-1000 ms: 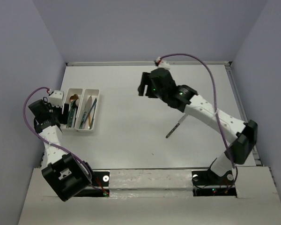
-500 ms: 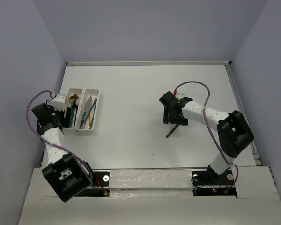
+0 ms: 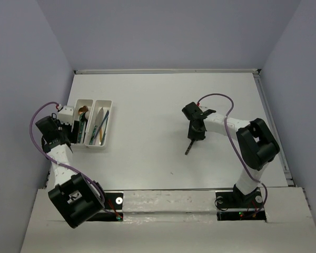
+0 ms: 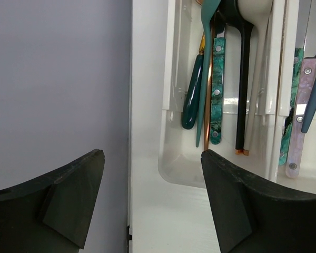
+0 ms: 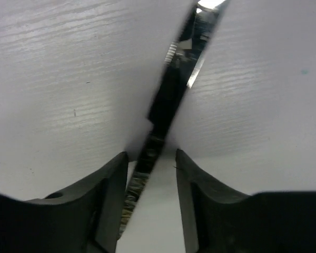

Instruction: Sort the eating utensils into containers

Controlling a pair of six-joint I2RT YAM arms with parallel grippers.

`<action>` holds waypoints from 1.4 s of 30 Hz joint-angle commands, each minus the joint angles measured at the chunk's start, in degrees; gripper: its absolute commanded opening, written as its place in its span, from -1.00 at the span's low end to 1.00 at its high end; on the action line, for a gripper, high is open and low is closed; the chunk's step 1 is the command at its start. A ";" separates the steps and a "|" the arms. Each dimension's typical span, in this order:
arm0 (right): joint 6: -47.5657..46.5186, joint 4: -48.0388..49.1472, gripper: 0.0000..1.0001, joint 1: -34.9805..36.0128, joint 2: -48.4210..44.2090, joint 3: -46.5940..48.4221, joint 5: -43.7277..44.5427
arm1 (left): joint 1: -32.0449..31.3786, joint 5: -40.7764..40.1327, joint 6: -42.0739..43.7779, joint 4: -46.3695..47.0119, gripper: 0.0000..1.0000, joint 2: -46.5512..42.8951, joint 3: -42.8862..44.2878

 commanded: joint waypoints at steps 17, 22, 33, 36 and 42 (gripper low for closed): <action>-10.06 21.78 -1.00 2.18 -12.11 -3.89 -9.03 | 0.32 -0.74 0.14 1.25 0.75 -0.78 0.98; -3.83 41.41 -1.00 11.12 -11.70 1.63 -10.97 | 0.32 0.31 -3.90 2.04 0.75 1.06 2.39; 15.93 57.66 -1.00 20.11 33.26 47.14 -24.59 | 0.32 -2.24 -3.21 1.69 0.75 -2.01 2.13; 19.29 56.87 -1.00 21.25 42.06 57.78 -25.30 | 0.32 -2.15 -2.76 1.87 0.75 -2.10 1.51; 21.49 53.88 -1.00 22.92 49.83 66.51 -22.23 | 0.32 -1.27 -3.47 1.87 0.75 -1.04 1.69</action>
